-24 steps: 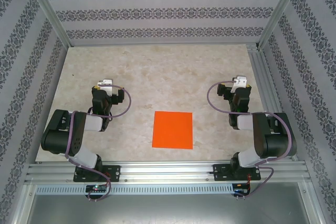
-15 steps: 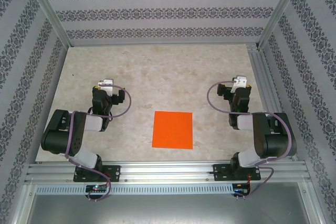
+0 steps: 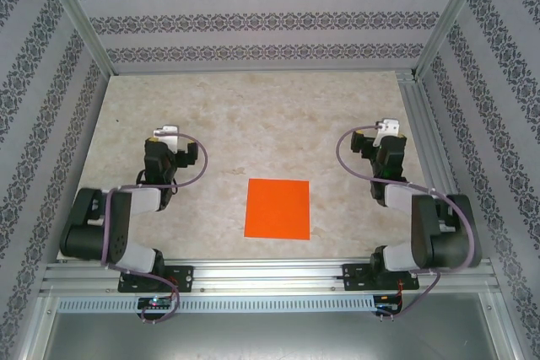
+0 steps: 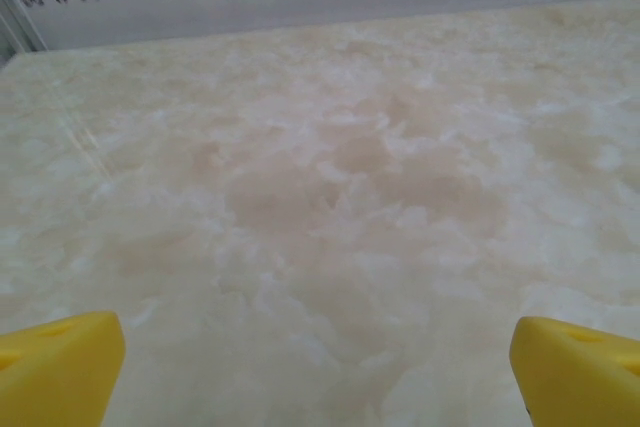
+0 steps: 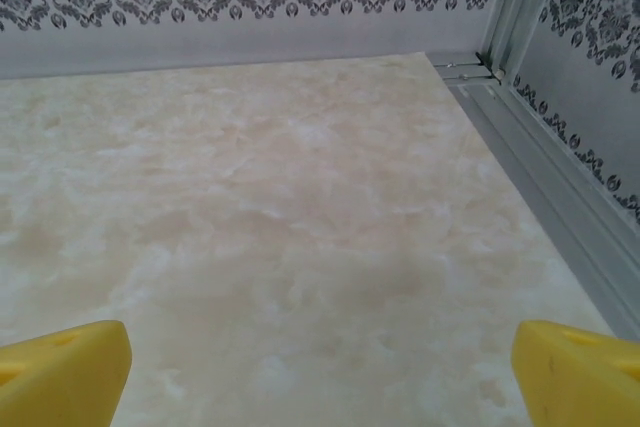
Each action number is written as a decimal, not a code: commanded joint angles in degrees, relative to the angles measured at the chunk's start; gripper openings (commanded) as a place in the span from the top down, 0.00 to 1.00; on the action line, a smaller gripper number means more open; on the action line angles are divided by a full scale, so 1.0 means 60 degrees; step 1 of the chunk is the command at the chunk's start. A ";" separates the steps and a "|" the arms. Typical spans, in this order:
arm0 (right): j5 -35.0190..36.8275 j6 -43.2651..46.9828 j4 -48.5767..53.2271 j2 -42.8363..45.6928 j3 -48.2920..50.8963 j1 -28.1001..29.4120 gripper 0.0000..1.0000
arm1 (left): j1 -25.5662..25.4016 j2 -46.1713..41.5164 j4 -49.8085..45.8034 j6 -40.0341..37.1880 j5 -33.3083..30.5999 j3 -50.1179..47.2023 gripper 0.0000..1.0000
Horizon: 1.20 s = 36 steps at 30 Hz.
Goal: Fold a paper plane with a square sheet of paper (fold left side to right side)
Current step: Pick up the square sheet of paper from the bottom-center of the table.
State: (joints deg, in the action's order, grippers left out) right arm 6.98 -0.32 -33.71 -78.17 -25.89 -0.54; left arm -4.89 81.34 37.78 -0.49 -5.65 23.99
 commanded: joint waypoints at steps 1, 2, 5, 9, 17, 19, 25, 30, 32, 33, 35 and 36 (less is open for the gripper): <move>0.0000 -0.0347 0.2414 0.1328 -0.0926 -0.0071 0.02 | 0.0111 -0.1425 -0.2262 0.1027 0.0156 0.0772 0.00; -0.0111 -0.0461 0.2679 0.1603 -0.0955 -0.0060 0.02 | 0.0115 -0.1727 -0.2771 0.1296 0.0351 0.0906 0.00; -0.0173 -0.0859 0.3895 0.2319 -0.1203 0.0156 0.02 | 0.0043 -0.2291 -0.4619 0.2577 0.0904 0.1443 0.00; 0.0093 -0.1756 0.6024 0.3089 -0.1528 0.1014 0.02 | -0.0365 -0.2504 -0.6233 0.3962 0.2041 0.1762 0.00; 0.0627 -0.4589 0.8754 0.3750 -0.1258 0.3839 0.02 | -0.3506 -0.2570 -0.8189 0.5656 0.3008 0.1969 0.00; 0.0746 -0.5280 0.9052 0.3736 -0.1126 0.4673 0.02 | -0.4177 -0.2566 -0.8360 0.6122 0.3241 0.1987 0.00; 0.1259 -0.6588 0.9152 0.2804 -0.1165 0.6369 0.02 | -0.5460 -0.2039 -0.8290 0.7096 0.3882 0.1833 0.00; 0.1288 -0.6580 0.9221 0.1083 -0.2057 0.7061 0.02 | -0.6216 -0.1220 -0.7865 0.7564 0.4679 0.2003 0.00; 0.1234 -0.6553 0.9234 0.0402 -0.2390 0.7188 0.02 | -0.6503 -0.0948 -0.7979 0.7655 0.4747 0.2101 0.00; 0.1219 -0.6592 0.9230 0.0165 -0.2493 0.7215 0.02 | -0.6598 -0.0898 -0.7912 0.7772 0.4777 0.2051 0.01; 0.1180 -0.6643 0.9142 -0.0257 -0.2650 0.7243 0.02 | -0.6804 -0.0855 -0.7562 0.8059 0.4849 0.1854 0.00; 0.1167 -0.6655 0.9107 -0.0398 -0.2716 0.7252 0.02 | -0.6878 -0.0866 -0.7425 0.8175 0.4849 0.1771 0.00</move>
State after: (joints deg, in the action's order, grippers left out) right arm 12.60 -38.72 21.19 -78.96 -40.18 42.48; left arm -44.58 76.38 -10.11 44.97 21.45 34.74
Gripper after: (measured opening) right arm 0.980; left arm 0.994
